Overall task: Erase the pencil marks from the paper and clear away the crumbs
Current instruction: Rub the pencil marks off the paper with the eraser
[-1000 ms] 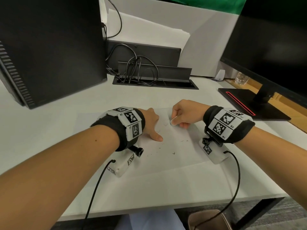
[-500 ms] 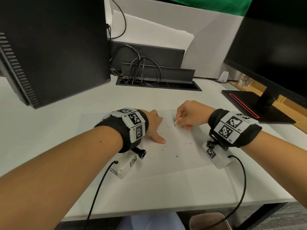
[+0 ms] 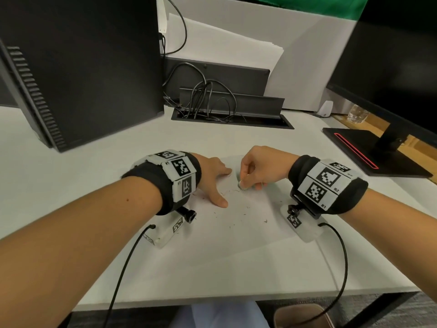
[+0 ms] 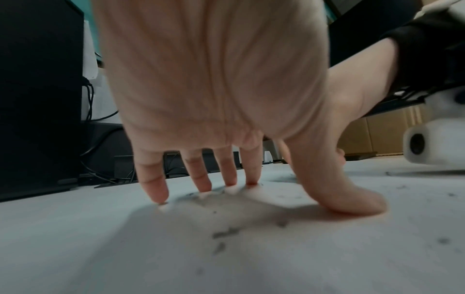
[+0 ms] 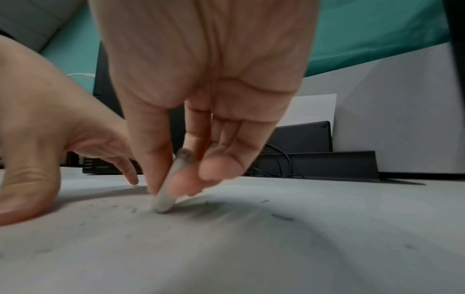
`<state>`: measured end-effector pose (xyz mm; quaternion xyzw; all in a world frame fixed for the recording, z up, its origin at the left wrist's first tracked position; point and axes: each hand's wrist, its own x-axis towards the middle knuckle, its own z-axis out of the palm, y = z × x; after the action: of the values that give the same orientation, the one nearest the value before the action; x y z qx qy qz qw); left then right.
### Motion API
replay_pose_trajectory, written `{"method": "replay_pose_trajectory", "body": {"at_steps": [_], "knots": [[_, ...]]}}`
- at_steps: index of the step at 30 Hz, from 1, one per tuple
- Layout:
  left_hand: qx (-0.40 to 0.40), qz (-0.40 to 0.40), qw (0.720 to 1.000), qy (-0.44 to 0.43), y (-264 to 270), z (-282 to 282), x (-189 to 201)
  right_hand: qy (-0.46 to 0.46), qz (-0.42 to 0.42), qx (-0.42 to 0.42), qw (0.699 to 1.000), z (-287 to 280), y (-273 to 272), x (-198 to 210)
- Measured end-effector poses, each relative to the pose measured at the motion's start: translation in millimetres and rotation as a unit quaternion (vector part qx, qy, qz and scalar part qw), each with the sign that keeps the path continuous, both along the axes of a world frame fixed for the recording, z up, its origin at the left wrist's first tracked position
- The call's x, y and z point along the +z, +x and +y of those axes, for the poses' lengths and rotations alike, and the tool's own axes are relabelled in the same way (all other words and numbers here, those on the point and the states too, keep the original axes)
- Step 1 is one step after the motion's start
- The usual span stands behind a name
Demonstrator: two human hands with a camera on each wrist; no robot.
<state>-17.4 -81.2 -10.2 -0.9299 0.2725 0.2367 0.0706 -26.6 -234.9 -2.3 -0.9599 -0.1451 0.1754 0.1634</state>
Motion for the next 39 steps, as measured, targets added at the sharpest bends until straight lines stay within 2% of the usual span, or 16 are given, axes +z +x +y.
{"method": "replay_pose_trajectory", "body": {"at_steps": [3,7,11,15,20,25,30,34,39], "knots": [[0.002,0.003,1.000,0.027,-3,-2,0,-0.001,0.021,0.027,0.999,4,-8,-2],[0.001,-0.002,0.999,0.036,-6,-4,2,-0.018,-0.024,-0.016,0.999,-4,0,-1],[0.003,-0.003,0.999,0.037,-7,-4,3,-0.009,0.008,-0.003,1.000,-2,0,-1],[0.008,0.004,1.000,0.023,-7,-2,3,-0.019,-0.025,-0.022,0.999,-4,7,2],[0.005,0.005,1.000,0.024,-6,-1,1,0.022,0.017,0.021,0.999,10,-2,-2],[0.005,0.001,0.999,0.035,-8,-3,1,0.002,-0.040,-0.015,0.999,4,8,-2],[-0.001,0.000,0.999,0.042,-7,-3,1,0.029,0.010,0.013,0.999,8,0,-3],[-0.001,-0.002,0.999,0.043,-8,-3,2,0.004,-0.040,-0.021,0.999,2,7,-1],[-0.006,-0.003,0.999,0.048,-7,-3,2,0.022,-0.014,0.000,1.000,6,1,-5]]}}
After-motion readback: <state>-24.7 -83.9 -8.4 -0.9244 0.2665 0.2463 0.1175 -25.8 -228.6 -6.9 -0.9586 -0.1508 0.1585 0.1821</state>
